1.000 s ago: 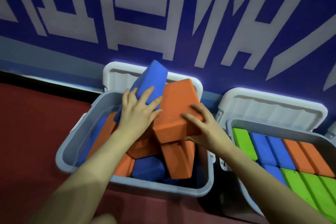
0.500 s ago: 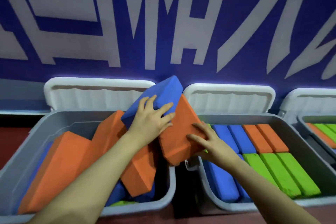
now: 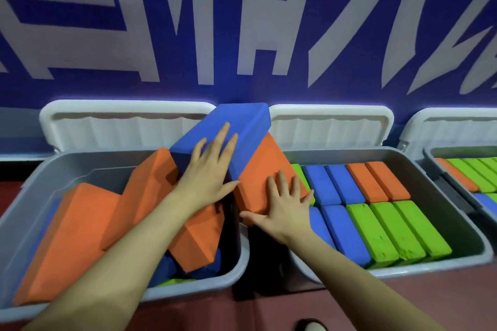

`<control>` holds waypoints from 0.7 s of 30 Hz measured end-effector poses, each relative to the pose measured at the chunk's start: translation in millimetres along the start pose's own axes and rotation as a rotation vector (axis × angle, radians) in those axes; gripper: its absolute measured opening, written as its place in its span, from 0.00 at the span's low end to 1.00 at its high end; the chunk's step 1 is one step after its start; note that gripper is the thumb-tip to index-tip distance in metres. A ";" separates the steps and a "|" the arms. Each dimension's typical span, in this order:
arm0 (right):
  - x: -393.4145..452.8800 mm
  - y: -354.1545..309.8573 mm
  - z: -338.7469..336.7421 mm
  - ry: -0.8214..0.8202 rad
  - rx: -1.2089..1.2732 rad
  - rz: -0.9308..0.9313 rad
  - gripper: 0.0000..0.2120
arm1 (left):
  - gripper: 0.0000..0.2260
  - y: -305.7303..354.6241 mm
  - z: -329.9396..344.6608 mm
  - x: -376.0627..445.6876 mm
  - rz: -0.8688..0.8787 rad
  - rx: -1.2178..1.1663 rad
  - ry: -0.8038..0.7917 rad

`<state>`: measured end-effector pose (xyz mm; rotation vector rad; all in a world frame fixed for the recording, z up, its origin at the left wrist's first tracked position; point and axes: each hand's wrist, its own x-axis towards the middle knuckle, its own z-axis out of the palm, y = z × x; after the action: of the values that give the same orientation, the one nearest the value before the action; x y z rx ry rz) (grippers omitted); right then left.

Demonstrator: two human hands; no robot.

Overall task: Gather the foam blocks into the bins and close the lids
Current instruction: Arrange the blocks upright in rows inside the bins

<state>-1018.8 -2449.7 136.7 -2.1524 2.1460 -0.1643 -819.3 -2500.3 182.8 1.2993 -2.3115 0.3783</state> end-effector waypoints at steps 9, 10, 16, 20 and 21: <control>5.4 3.6 6.5 0.000 0.128 -0.102 0.52 | 0.41 -6.6 -6.9 -10.7 -0.022 0.087 -0.129; 6.8 11.3 4.5 -0.002 0.154 -0.159 0.50 | 0.40 -3.7 -7.9 -10.0 -0.030 0.070 -0.099; 18.9 46.1 2.5 -0.008 0.251 -0.394 0.36 | 0.31 1.0 -11.3 -4.6 0.104 0.109 0.026; 17.7 55.3 0.6 0.052 0.278 -0.379 0.31 | 0.32 17.2 -13.7 5.5 0.143 0.145 0.080; 15.4 57.9 -2.7 0.086 0.295 -0.359 0.32 | 0.32 21.7 -13.9 10.5 0.137 0.152 0.094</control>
<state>-1076.5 -2465.3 131.1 -2.3568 1.6250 -0.5697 -839.1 -2490.5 199.8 1.1673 -2.3362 0.6584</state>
